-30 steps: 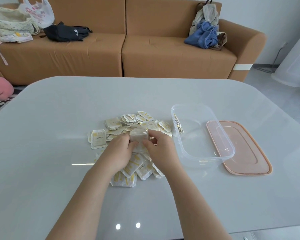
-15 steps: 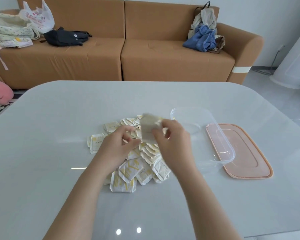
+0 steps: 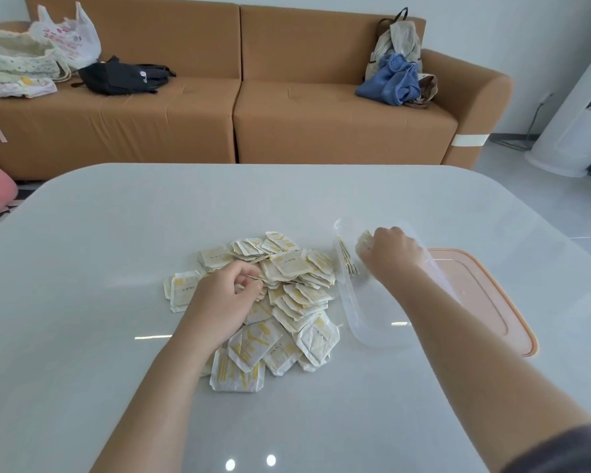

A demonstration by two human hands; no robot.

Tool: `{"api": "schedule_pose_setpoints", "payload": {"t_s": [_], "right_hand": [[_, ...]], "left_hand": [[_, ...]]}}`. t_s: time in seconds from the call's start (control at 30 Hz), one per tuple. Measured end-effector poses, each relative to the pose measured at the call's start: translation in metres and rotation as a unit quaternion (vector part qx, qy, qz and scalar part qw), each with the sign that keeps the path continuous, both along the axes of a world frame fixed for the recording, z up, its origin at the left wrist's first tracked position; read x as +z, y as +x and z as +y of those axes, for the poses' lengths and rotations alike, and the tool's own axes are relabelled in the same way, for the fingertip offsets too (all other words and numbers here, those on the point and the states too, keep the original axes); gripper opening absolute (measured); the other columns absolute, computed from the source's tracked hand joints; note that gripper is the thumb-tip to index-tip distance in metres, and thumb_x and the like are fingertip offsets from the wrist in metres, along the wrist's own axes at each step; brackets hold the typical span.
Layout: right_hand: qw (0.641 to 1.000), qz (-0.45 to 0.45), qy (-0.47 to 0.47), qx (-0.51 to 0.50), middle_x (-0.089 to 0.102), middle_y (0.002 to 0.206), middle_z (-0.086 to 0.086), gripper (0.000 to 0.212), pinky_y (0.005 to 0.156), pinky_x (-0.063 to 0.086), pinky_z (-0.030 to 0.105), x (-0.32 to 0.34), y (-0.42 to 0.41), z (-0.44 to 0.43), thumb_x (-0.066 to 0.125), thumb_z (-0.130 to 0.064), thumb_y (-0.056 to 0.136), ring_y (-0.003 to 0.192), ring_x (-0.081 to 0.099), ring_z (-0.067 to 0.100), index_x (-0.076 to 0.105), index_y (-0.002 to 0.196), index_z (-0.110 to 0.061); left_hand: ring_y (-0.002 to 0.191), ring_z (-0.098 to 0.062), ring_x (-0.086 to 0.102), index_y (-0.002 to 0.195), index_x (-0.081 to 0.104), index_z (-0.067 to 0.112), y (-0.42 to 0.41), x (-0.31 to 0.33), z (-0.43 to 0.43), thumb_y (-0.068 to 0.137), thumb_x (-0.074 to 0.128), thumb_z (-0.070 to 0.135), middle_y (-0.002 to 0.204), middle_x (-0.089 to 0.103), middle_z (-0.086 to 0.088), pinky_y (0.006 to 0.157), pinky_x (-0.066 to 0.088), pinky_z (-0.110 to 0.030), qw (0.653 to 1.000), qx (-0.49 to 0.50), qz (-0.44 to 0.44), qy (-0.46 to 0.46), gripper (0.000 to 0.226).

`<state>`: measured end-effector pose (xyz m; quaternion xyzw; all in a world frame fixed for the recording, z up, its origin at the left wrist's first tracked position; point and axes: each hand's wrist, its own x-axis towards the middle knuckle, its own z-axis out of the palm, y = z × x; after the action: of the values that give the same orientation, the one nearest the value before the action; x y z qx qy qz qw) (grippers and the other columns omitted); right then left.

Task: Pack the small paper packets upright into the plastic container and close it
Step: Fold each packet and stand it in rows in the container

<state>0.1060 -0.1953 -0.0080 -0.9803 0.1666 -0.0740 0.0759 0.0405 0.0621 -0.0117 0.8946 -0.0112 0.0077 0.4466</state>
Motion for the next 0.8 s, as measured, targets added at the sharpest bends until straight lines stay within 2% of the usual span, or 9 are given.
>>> {"api": "schedule_pose_setpoints", "payload": {"t_s": [0.1, 0.23, 0.33, 0.4, 0.47, 0.53, 0.6, 0.7, 0.8], "right_hand": [[1.0, 0.019, -0.001, 0.012, 0.055, 0.106, 0.013, 0.038, 0.072, 0.036, 0.031, -0.004, 0.007, 0.007, 0.037, -0.033, 0.1, 0.099, 0.059, 0.036, 0.062, 0.103, -0.004], [0.994, 0.074, 0.072, 0.038, 0.041, 0.075, 0.005, 0.029, 0.068, 0.032, 0.029, -0.009, 0.018, 0.01, 0.039, -0.023, 0.096, 0.08, 0.047, 0.031, 0.044, 0.074, -0.005], [0.977, 0.148, 0.138, 0.06, 0.045, 0.068, 0.006, 0.014, 0.057, 0.035, 0.027, -0.001, 0.015, 0.006, 0.041, -0.008, 0.085, 0.066, 0.048, 0.026, 0.044, 0.072, -0.005], [0.973, 0.179, 0.123, 0.084, 0.054, 0.075, 0.006, 0.009, 0.052, 0.036, 0.025, 0.004, 0.009, 0.003, 0.048, -0.007, 0.081, 0.066, 0.05, 0.023, 0.056, 0.085, -0.003], [0.974, 0.185, 0.077, 0.105, 0.059, 0.091, 0.008, 0.024, 0.058, 0.041, 0.027, 0.005, 0.004, 0.002, 0.05, -0.006, 0.083, 0.082, 0.054, 0.027, 0.061, 0.103, -0.001], [0.978, 0.166, 0.065, 0.106, 0.06, 0.115, 0.012, 0.037, 0.081, 0.049, 0.032, 0.01, 0.001, 0.005, 0.047, -0.004, 0.084, 0.105, 0.056, 0.03, 0.057, 0.12, -0.002], [0.983, 0.12, 0.081, 0.112, 0.049, 0.135, 0.013, 0.049, 0.099, 0.043, 0.036, 0.026, -0.005, 0.015, 0.044, -0.002, 0.086, 0.124, 0.049, 0.03, 0.047, 0.135, -0.006], [0.977, 0.023, 0.117, 0.178, 0.047, 0.136, 0.01, 0.056, 0.098, 0.037, 0.029, 0.053, -0.015, 0.04, 0.042, -0.003, 0.089, 0.126, 0.046, 0.026, 0.04, 0.144, -0.014], [0.963, 0.049, 0.137, 0.229, 0.05, 0.137, 0.007, 0.052, 0.092, 0.037, 0.026, 0.057, -0.014, 0.065, 0.046, -0.011, 0.092, 0.125, 0.048, 0.022, 0.041, 0.143, -0.019]], "left_hand": [[0.074, 0.002, 0.058, 0.101, 0.065, 0.03, 0.001, 0.0, -0.001, 0.092, 0.058, 0.023, 0.091, 0.064, 0.013, 0.061, 0.039, -0.012, 1.0, 0.001, 0.0, 0.002, 0.014], [0.073, 0.005, 0.057, 0.1, 0.065, 0.032, 0.001, -0.002, 0.0, 0.093, 0.057, 0.023, 0.092, 0.064, 0.012, 0.059, 0.037, -0.009, 1.0, 0.0, 0.0, 0.005, 0.014], [0.076, 0.002, 0.057, 0.1, 0.066, 0.031, 0.003, -0.003, 0.001, 0.093, 0.056, 0.023, 0.093, 0.064, 0.013, 0.061, 0.038, -0.01, 1.0, 0.006, -0.006, 0.002, 0.014], [0.07, 0.005, 0.055, 0.099, 0.066, 0.03, 0.003, -0.004, 0.0, 0.093, 0.056, 0.022, 0.09, 0.063, 0.014, 0.057, 0.038, -0.006, 1.0, 0.012, -0.012, 0.003, 0.014], [0.068, 0.007, 0.055, 0.098, 0.067, 0.029, 0.002, -0.004, -0.001, 0.092, 0.056, 0.021, 0.088, 0.063, 0.014, 0.058, 0.039, -0.003, 1.0, 0.015, -0.018, 0.002, 0.014], [0.07, 0.003, 0.057, 0.097, 0.067, 0.028, 0.001, -0.003, -0.003, 0.092, 0.056, 0.019, 0.088, 0.064, 0.014, 0.058, 0.039, -0.003, 0.999, 0.018, -0.027, 0.004, 0.015], [0.071, 0.0, 0.055, 0.096, 0.066, 0.028, 0.004, 0.001, -0.001, 0.091, 0.056, 0.017, 0.092, 0.064, 0.014, 0.059, 0.039, -0.007, 0.999, 0.024, -0.043, 0.011, 0.016], [0.094, -0.01, 0.056, 0.101, 0.064, 0.026, 0.025, 0.003, 0.008, 0.088, 0.057, 0.015, 0.107, 0.056, 0.006, 0.076, 0.039, -0.018, 0.995, 0.041, -0.065, 0.059, 0.019], [0.12, -0.023, 0.047, 0.12, 0.056, 0.025, 0.058, 0.005, 0.013, 0.086, 0.058, 0.025, 0.129, 0.045, -0.002, 0.094, 0.041, -0.033, 0.989, 0.037, 0.013, 0.143, 0.034]]}}
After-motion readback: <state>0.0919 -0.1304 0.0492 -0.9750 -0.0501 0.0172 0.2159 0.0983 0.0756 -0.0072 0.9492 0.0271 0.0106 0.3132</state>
